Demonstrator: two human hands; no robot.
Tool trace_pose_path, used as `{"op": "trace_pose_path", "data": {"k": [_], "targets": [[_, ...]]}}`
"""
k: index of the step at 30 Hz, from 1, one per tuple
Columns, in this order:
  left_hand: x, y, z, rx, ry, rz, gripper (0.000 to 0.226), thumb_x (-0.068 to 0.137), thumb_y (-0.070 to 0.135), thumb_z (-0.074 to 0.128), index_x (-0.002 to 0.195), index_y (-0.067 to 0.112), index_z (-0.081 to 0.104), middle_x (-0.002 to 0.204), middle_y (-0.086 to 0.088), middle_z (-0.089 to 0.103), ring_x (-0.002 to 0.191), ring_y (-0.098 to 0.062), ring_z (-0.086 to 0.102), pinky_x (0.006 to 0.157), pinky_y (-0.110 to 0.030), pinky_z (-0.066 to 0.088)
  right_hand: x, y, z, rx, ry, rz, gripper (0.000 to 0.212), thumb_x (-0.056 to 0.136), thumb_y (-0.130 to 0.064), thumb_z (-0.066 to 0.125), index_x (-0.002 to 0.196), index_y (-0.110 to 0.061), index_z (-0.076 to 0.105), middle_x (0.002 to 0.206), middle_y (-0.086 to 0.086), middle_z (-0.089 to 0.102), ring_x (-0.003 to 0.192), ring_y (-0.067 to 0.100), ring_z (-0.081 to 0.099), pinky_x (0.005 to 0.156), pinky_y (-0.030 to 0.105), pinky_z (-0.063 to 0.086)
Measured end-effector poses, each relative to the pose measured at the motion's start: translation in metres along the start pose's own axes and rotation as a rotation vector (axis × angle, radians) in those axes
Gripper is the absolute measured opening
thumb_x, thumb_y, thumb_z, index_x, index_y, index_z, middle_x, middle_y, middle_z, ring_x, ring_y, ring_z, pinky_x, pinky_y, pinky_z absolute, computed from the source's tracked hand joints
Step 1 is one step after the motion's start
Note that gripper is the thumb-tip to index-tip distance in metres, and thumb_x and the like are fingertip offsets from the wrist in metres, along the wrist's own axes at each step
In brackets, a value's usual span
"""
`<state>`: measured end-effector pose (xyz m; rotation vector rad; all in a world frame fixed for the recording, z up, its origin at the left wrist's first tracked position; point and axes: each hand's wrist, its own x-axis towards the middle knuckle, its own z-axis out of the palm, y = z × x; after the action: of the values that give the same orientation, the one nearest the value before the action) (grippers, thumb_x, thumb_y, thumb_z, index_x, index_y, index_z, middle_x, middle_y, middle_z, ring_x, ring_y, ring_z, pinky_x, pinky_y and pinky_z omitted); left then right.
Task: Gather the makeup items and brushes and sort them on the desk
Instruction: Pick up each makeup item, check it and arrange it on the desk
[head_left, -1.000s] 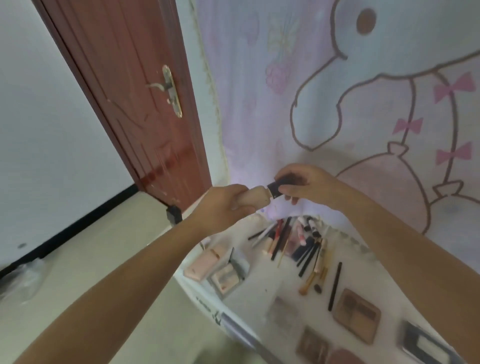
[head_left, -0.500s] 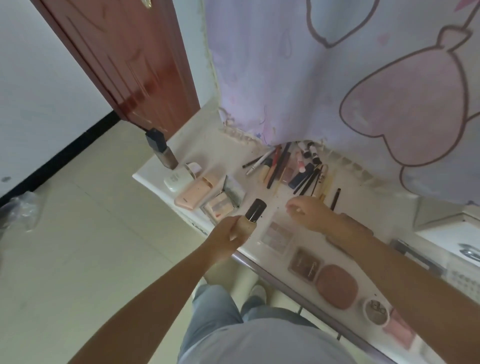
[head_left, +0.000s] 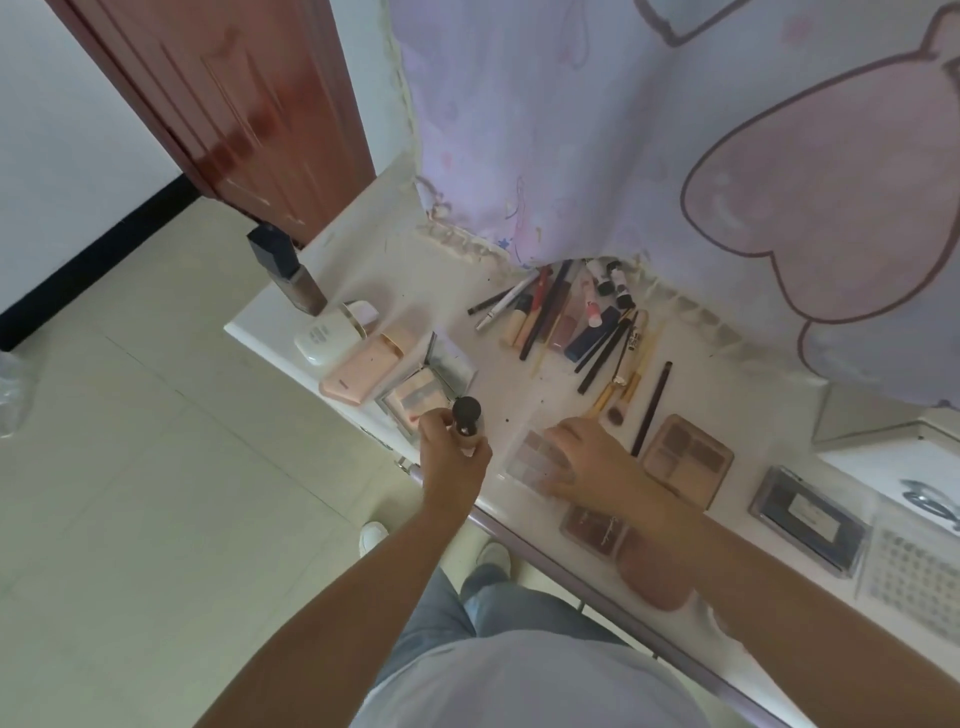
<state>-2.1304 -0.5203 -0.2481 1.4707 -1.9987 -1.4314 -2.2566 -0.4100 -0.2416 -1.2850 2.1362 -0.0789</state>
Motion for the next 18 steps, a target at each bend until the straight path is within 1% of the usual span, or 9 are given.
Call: {"op": "trace_pose_path", "data": {"k": [1,3,5,7,10,13,15,16,18], "targets": [[0.0,0.0,0.003,0.003,0.035,-0.022,0.034,0.077,-0.003,0.063,0.102,0.002,0.042,0.103,-0.01,0.045,0.094,-0.023,0.045,0.077,-0.023,0.039,-0.002,-0.001,0.004,-0.063,0.035,-0.001,0.066,0.079,-0.042,0.062,0.133,-0.011,0.038,0.126,0.007,0.043,0.119,0.023,0.038,0.099,0.033,0.033],[0.0,-0.001,0.01,0.024,0.102,-0.057,0.037,0.075,0.0,0.064,0.105,-0.003,0.044,0.105,-0.017,0.05,0.097,-0.03,0.048,0.083,-0.036,0.043,-0.005,-0.002,0.013,-0.127,0.12,-0.022,0.077,0.064,-0.049,0.072,0.126,-0.009,0.047,0.117,0.01,0.052,0.112,0.029,0.048,0.097,0.041,0.039],[-0.002,0.001,0.014,0.022,0.137,-0.09,0.039,0.075,0.003,0.064,0.106,-0.003,0.042,0.106,-0.018,0.052,0.098,-0.033,0.05,0.081,-0.04,0.044,-0.007,-0.002,0.024,-0.109,0.172,-0.004,0.082,0.05,-0.051,0.079,0.116,-0.007,0.055,0.104,0.013,0.059,0.099,0.033,0.057,0.087,0.045,0.046],[-0.002,0.001,0.014,0.011,0.116,-0.091,0.046,0.076,0.007,0.065,0.114,0.0,0.04,0.11,-0.014,0.051,0.1,-0.03,0.052,0.079,-0.033,0.043,-0.007,-0.005,0.029,-0.086,0.184,0.019,0.082,0.047,-0.05,0.08,0.113,-0.007,0.057,0.101,0.013,0.06,0.095,0.033,0.058,0.082,0.044,0.046],[0.001,-0.006,0.006,0.025,-0.012,-0.01,0.065,0.075,0.009,0.069,0.13,0.004,0.035,0.121,-0.005,0.043,0.101,-0.02,0.049,0.086,-0.025,0.039,-0.006,-0.011,0.033,-0.024,0.209,0.039,0.075,0.055,-0.043,0.076,0.116,-0.006,0.054,0.105,0.015,0.057,0.099,0.034,0.055,0.083,0.043,0.045],[0.008,-0.014,-0.006,0.054,-0.174,0.009,0.074,0.076,0.008,0.07,0.138,0.007,0.03,0.131,-0.01,0.039,0.074,-0.017,0.052,0.079,-0.03,0.046,-0.006,-0.008,0.033,0.034,0.199,0.041,0.072,0.06,-0.044,0.06,0.12,-0.006,0.052,0.112,0.015,0.055,0.104,0.034,0.052,0.087,0.043,0.043],[0.011,-0.017,-0.011,0.057,-0.241,0.036,0.069,0.077,0.006,0.069,0.136,0.008,0.035,0.13,-0.009,0.042,0.065,-0.011,0.05,0.07,-0.023,0.046,-0.006,-0.004,0.031,0.086,0.174,0.031,0.076,0.06,-0.049,0.053,0.123,-0.007,0.051,0.116,0.015,0.053,0.108,0.032,0.049,0.091,0.043,0.043],[0.011,-0.016,-0.013,0.057,-0.257,0.063,0.062,0.077,0.004,0.069,0.131,0.008,0.04,0.127,-0.009,0.045,0.066,-0.011,0.05,0.067,-0.02,0.045,-0.006,-0.002,0.029,0.114,0.162,0.018,0.079,0.059,-0.051,0.05,0.125,-0.007,0.049,0.118,0.015,0.051,0.11,0.031,0.047,0.094,0.041,0.04],[0.012,-0.016,-0.013,0.051,-0.258,0.086,0.051,0.076,0.004,0.07,0.122,0.007,0.049,0.121,-0.012,0.051,0.073,-0.017,0.052,0.068,-0.021,0.047,-0.008,-0.001,0.023,0.159,0.14,0.004,0.084,0.057,-0.053,0.048,0.129,-0.009,0.046,0.122,0.014,0.048,0.115,0.028,0.042,0.098,0.032,0.033]]}}
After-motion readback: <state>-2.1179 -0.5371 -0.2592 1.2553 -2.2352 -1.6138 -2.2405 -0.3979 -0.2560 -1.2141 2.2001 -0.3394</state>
